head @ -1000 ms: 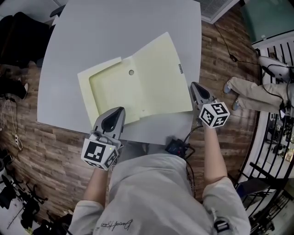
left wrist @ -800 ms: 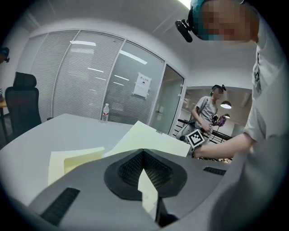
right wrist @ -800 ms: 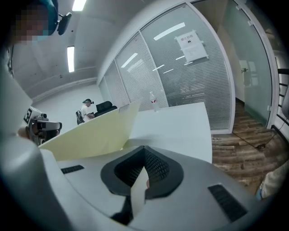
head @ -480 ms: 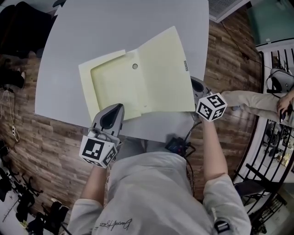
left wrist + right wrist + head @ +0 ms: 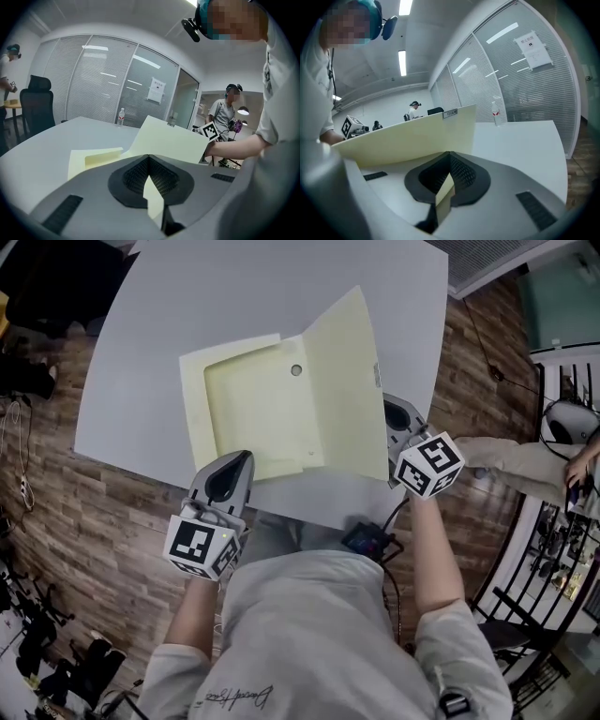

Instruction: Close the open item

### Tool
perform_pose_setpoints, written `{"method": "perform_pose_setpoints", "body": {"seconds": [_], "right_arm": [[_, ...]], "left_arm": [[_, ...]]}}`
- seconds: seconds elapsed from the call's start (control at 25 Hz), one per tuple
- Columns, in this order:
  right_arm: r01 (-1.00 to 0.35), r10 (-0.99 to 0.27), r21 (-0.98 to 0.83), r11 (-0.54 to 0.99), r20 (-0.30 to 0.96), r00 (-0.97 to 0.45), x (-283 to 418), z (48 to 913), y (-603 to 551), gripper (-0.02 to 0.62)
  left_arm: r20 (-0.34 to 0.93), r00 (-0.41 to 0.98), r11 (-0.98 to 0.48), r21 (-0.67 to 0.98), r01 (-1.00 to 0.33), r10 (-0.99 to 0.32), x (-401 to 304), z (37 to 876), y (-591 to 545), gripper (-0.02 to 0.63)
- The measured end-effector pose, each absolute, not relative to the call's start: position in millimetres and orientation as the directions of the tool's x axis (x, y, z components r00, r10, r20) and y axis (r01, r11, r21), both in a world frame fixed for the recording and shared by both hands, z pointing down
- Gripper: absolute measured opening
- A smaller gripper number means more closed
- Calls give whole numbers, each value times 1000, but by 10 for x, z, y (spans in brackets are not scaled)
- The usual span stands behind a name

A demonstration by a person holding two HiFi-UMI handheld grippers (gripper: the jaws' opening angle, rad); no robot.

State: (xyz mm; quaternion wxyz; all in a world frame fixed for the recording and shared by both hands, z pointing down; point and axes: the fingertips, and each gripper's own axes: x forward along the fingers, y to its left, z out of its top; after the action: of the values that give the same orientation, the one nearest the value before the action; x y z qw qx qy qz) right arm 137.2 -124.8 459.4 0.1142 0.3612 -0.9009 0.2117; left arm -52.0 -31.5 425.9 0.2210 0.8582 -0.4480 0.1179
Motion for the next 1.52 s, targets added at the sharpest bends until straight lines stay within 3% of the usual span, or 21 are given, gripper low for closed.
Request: {"method": "perform_pose_setpoints", "body": {"seconds": [0.24,0.64,0.96,1.52], "right_arm": [[-685,-590,-262,680,360,-723,1155,4497,-1243,13],[-695,-587,-235,680,394,-707,1007,4527,-1293,12],[-686,-574,-209,697,411,-709,772,4537,-1218,12],[-656,-545,-186,732,418,-727,482,4520,-1218,13]], "left_arm": [[408,494,-423,257,-869,-768,-912,4329,-281,9],[529,218,-161,151,-975,-820,-2198,5056,-392,9],[634,283,-196,205,-959,-719,-2310,5947,-455,9],[628,365,-251,266,-931,-688,-2013,5994,-653,9]]}}
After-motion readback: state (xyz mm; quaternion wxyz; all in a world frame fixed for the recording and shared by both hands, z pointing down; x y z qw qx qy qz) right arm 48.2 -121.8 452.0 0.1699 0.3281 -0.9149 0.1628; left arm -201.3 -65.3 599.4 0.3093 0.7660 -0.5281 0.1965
